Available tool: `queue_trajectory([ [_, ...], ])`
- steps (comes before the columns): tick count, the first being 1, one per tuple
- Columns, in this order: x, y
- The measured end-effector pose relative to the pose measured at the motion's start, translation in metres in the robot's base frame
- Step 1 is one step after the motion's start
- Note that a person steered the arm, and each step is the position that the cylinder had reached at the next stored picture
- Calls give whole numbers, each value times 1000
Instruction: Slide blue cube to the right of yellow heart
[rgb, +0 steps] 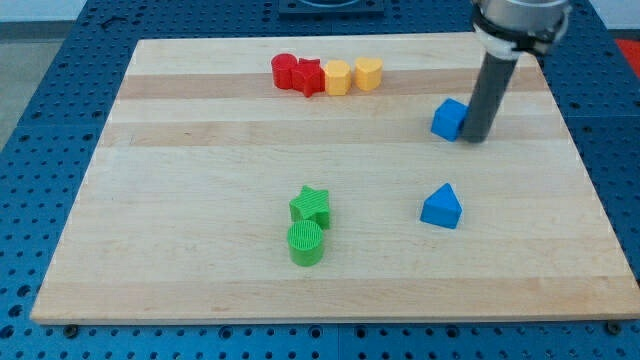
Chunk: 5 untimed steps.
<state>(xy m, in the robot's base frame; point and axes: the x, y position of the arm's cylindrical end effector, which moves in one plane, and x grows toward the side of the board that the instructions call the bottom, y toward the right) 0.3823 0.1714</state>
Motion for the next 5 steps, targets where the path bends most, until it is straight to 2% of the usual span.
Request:
queue_trajectory([
  [2, -62, -7],
  [3, -41, -4],
  [4, 6, -3],
  [5, 27, -40],
])
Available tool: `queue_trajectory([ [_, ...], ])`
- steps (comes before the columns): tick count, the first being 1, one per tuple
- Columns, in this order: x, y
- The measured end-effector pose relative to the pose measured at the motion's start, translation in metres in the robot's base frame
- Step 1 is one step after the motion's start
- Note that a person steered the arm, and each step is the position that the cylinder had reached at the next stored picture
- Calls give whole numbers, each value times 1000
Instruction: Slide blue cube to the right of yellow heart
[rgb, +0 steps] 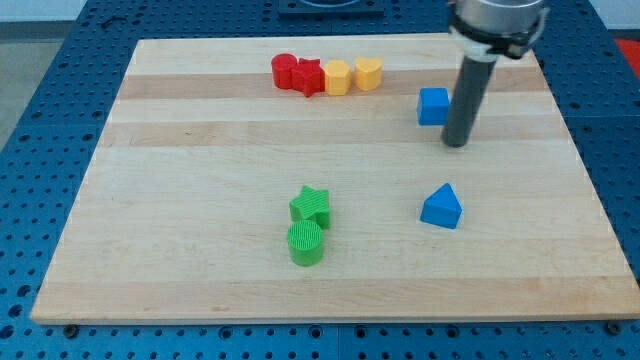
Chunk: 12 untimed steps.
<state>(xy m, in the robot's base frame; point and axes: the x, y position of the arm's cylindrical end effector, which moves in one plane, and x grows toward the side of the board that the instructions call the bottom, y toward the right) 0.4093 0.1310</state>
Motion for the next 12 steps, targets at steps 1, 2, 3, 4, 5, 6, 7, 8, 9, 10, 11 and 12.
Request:
queue_trajectory([
  [1, -9, -31],
  [2, -30, -39],
  [3, -38, -39],
  [4, -22, -39],
  [5, 2, -38],
  [6, 5, -22],
  [7, -9, -15],
  [8, -48, -15],
  [9, -88, -15],
  [10, -113, -15],
  [11, -93, -19],
  [12, -55, -19],
])
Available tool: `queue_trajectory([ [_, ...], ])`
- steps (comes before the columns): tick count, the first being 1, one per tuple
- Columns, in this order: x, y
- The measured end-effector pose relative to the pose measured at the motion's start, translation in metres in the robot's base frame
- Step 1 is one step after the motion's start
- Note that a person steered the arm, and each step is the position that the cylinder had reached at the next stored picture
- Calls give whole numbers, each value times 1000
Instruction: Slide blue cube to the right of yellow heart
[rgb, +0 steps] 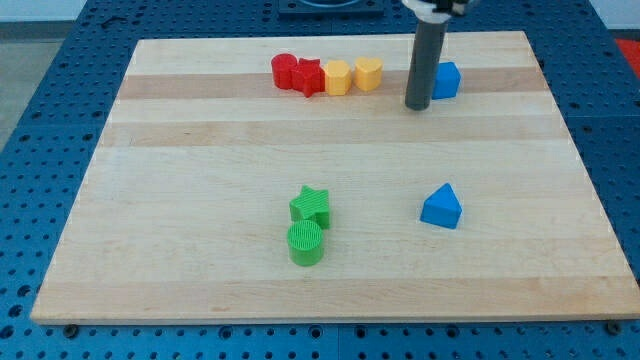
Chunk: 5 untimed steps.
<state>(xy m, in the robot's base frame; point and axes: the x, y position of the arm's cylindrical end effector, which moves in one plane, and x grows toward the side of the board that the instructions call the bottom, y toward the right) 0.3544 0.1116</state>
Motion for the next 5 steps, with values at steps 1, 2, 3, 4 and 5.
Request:
queue_trajectory([
  [1, 15, 9],
  [2, 0, 48],
  [3, -39, 69],
  [4, -80, 57],
  [5, -86, 31],
])
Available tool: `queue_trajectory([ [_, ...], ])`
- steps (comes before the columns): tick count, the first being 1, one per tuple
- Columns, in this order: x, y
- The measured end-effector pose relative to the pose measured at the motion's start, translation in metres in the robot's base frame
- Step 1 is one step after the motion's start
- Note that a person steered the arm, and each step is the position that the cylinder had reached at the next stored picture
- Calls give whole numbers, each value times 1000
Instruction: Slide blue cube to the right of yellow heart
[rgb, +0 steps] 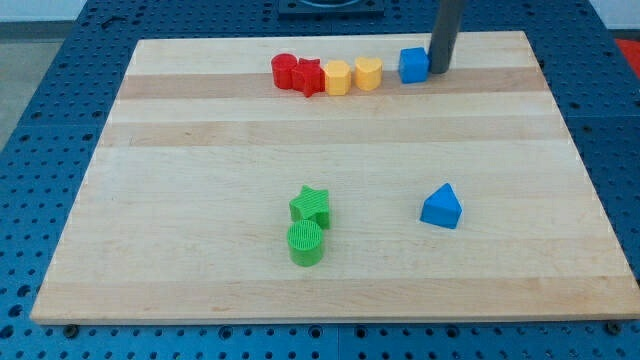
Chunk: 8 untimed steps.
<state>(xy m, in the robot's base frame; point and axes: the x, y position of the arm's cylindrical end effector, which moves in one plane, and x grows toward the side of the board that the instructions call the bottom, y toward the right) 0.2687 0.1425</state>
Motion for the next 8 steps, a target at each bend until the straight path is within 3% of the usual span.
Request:
queue_trajectory([
  [3, -51, 17],
  [6, -28, -65],
  [8, -15, -83],
])
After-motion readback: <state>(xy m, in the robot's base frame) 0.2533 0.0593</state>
